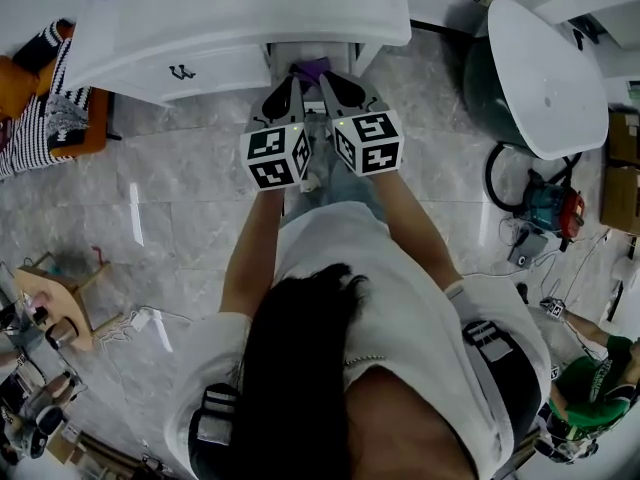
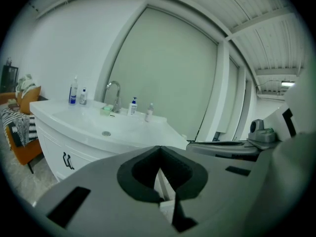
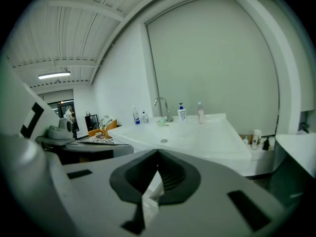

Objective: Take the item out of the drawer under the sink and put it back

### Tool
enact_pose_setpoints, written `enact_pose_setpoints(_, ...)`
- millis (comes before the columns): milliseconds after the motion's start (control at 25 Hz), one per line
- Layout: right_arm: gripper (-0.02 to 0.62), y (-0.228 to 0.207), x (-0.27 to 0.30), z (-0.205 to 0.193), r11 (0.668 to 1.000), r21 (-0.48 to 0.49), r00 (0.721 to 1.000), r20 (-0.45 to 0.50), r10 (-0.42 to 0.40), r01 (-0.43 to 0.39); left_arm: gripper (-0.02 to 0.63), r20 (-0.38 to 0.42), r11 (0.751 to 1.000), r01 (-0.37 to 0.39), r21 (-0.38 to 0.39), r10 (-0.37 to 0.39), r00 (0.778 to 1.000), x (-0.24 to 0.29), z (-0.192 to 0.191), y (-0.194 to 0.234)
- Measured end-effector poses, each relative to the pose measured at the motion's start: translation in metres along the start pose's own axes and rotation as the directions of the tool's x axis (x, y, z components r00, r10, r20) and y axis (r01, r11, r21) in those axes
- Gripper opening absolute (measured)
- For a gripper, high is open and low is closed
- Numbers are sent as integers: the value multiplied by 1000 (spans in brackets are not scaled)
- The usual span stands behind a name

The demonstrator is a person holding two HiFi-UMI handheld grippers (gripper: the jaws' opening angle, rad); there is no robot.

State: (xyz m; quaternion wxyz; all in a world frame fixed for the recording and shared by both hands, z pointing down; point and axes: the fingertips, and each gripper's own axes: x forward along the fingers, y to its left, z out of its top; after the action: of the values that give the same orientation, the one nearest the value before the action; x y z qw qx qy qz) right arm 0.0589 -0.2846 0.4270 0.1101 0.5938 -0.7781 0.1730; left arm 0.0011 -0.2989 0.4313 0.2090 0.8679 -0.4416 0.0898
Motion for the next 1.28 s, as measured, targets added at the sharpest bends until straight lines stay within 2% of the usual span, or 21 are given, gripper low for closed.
enact_pose_setpoints(720, 15, 6, -4, 1, 1000, -16, 1000, 11, 0, 1, 5, 16, 1000, -3, 25, 3, 1000, -6, 2, -6)
enact_pose_setpoints(1040, 15, 8, -2, 2, 1000, -24, 1000, 7, 6, -6, 3, 20, 999, 30, 42, -31, 999, -4, 3, -12)
enact_pose_setpoints(1280, 15, 11, 2, 0, 1000, -28, 1000, 0, 11, -11, 3, 19, 999, 8, 32, -9, 1000, -2, 2, -6)
